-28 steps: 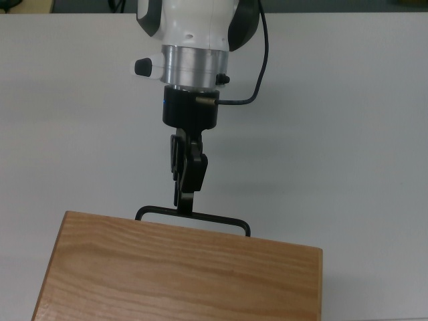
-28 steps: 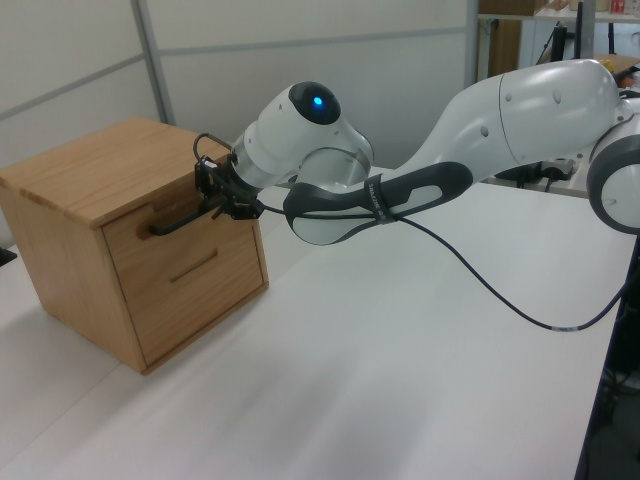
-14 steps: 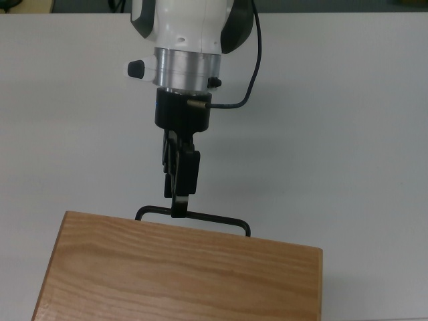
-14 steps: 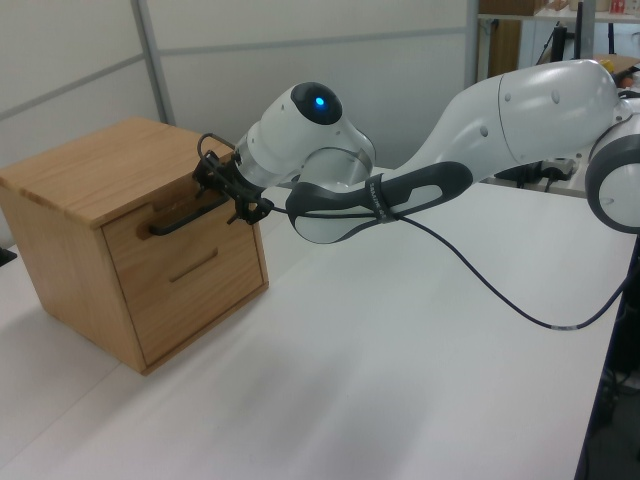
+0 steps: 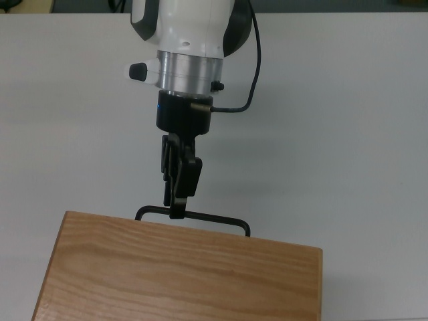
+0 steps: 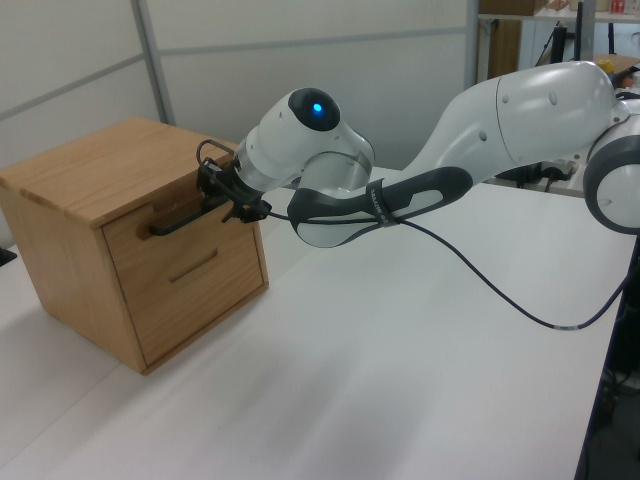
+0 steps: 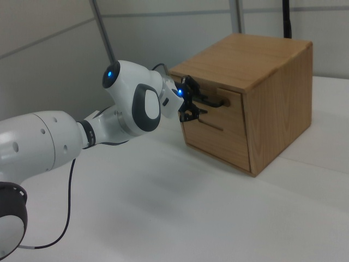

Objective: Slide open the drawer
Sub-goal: 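Close the gripper around the black drawer handle, then pull the handle outward, sliding the upper drawer out of the cabinet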

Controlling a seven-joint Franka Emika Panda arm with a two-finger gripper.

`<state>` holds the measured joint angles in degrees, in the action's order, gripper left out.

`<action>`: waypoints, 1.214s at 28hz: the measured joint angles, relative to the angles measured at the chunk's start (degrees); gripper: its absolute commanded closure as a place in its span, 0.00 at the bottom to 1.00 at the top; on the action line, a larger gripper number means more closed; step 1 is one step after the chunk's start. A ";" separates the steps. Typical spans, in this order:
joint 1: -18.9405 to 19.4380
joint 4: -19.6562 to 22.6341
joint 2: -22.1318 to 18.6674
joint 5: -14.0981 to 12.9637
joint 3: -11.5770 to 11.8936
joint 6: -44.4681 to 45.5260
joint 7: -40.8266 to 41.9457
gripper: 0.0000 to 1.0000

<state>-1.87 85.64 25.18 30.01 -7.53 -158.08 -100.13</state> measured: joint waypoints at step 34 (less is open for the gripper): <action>2.27 0.83 -4.88 2.97 -0.63 14.60 2.37 1.00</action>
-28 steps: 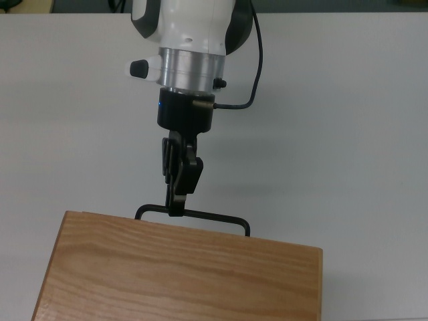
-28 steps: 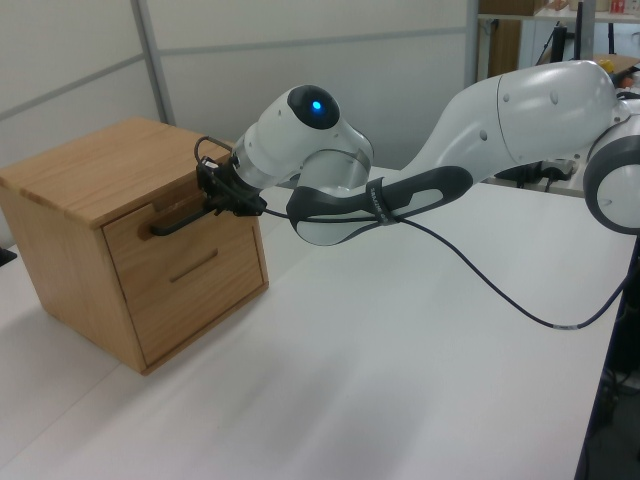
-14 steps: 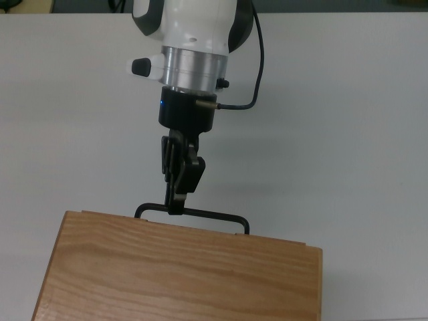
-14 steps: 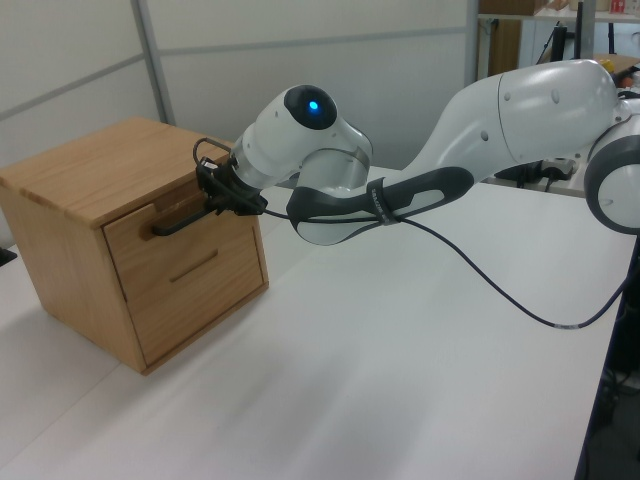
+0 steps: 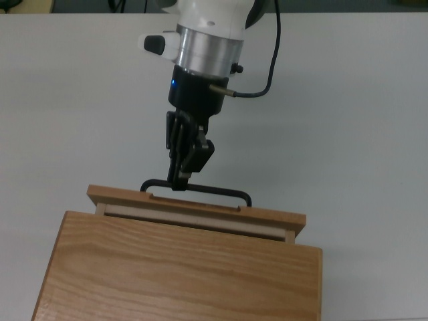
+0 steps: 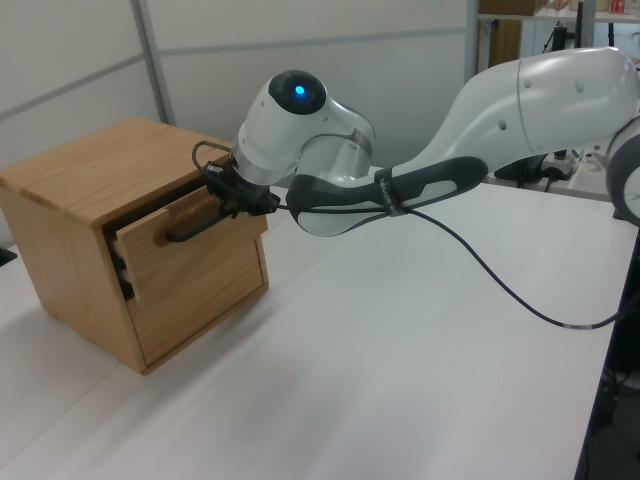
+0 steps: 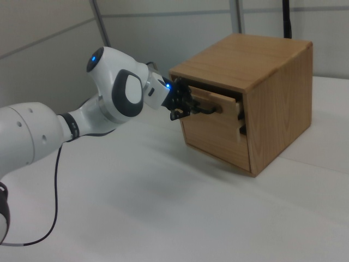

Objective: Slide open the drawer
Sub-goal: 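Pull the handle outward, sliding the upper drawer out of the cabinet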

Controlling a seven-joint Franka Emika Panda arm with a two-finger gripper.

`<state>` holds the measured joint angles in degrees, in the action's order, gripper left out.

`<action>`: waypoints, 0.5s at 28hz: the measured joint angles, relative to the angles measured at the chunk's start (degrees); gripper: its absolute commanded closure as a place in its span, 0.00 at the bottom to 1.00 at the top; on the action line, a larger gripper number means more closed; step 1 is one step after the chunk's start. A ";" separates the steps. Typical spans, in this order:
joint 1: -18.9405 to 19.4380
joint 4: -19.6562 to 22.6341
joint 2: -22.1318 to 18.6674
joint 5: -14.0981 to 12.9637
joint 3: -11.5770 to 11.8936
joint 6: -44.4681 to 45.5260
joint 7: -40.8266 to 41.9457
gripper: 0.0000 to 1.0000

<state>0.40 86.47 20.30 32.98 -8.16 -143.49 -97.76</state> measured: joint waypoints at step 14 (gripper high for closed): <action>0.06 3.81 -5.87 0.00 -3.11 13.42 0.57 1.00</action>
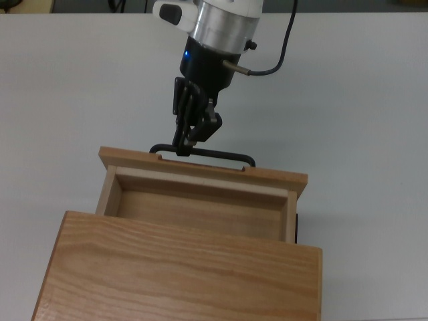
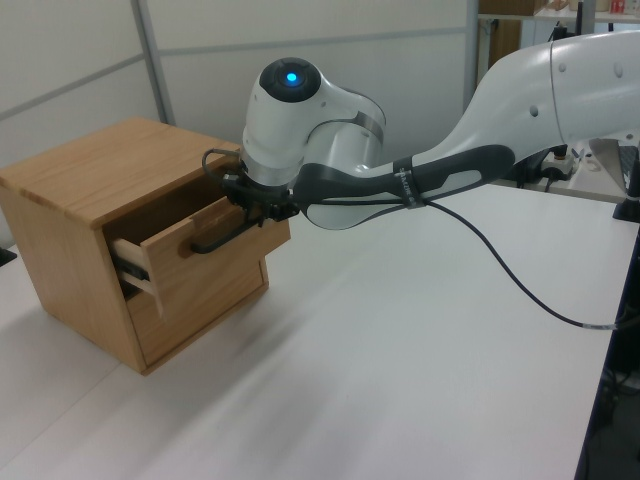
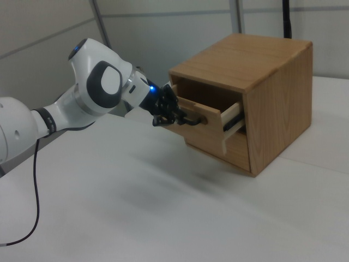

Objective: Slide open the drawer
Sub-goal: 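Pull the handle outward, sliding the upper drawer out of the cabinet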

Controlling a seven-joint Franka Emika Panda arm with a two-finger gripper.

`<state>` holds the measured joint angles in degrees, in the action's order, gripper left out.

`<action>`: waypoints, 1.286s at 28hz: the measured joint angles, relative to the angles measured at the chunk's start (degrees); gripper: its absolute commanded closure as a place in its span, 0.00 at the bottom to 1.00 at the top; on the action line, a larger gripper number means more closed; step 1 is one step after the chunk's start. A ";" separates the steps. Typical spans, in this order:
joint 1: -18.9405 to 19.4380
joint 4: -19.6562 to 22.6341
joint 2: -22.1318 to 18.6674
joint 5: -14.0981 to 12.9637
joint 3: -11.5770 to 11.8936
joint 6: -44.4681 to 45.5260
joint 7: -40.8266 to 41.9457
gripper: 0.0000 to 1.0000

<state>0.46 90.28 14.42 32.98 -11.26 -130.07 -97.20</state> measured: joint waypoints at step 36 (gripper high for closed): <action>0.03 1.07 -5.42 -16.14 -1.20 24.13 11.18 1.00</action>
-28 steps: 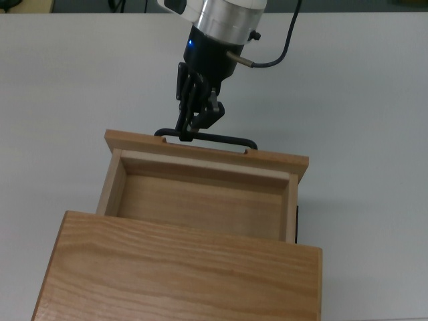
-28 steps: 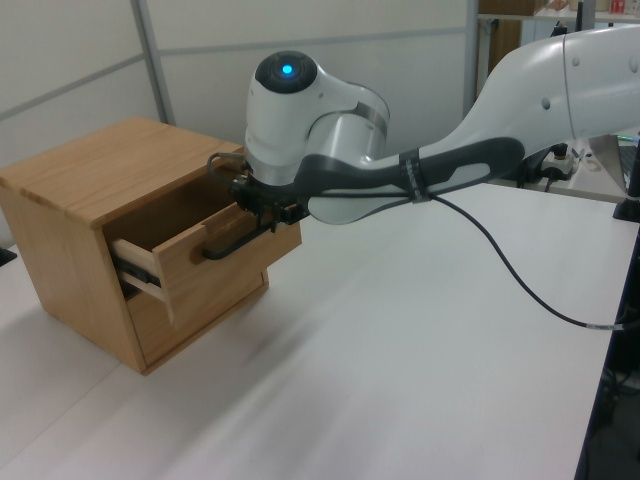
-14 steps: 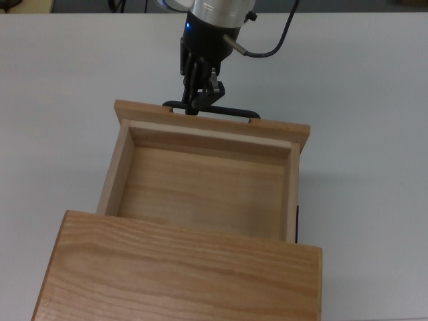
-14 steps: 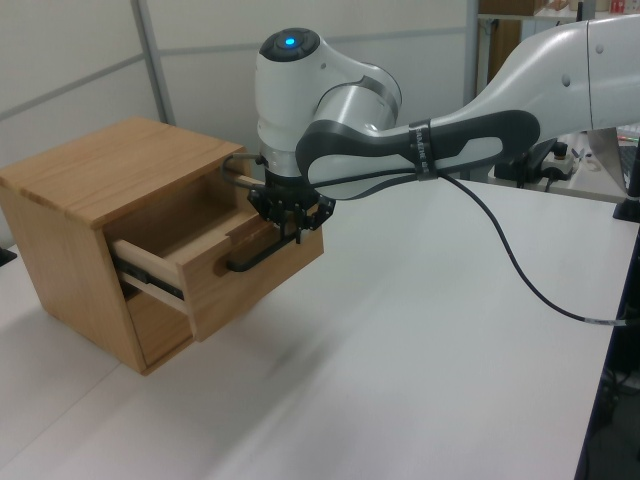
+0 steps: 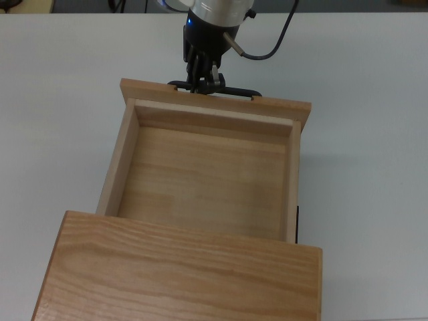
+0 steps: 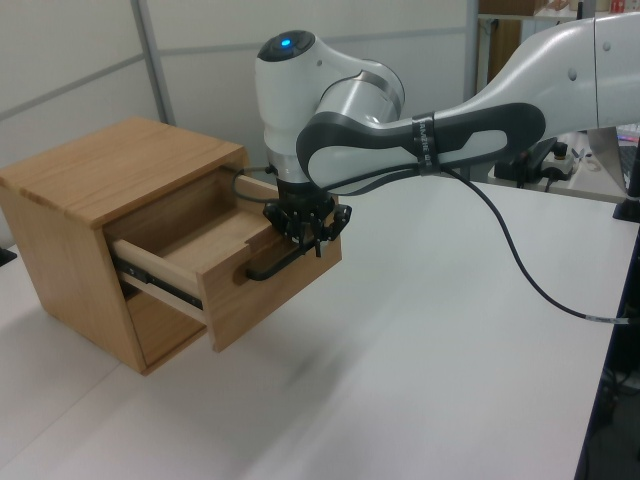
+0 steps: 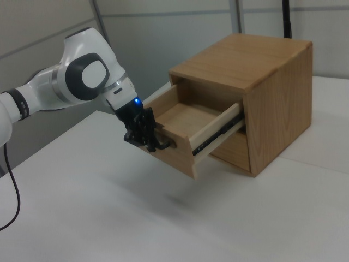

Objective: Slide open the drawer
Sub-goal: 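Pull the handle outward, sliding the upper drawer out of the cabinet, then open the gripper and lift it off the drawer handle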

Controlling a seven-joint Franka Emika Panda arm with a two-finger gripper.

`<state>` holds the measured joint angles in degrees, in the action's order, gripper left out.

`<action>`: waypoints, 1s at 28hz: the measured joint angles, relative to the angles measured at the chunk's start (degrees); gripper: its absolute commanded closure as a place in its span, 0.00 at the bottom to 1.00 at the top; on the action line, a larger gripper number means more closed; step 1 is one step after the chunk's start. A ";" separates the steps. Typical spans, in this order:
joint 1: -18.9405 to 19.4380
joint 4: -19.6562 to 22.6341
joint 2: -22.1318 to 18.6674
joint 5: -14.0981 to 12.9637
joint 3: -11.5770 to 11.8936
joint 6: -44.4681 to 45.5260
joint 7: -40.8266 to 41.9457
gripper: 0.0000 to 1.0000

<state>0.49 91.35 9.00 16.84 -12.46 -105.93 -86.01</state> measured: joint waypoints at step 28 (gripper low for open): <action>-1.47 -5.27 -1.58 -9.21 0.45 -1.60 1.49 0.05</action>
<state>-0.98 86.08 7.42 7.63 -12.02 -107.53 -84.52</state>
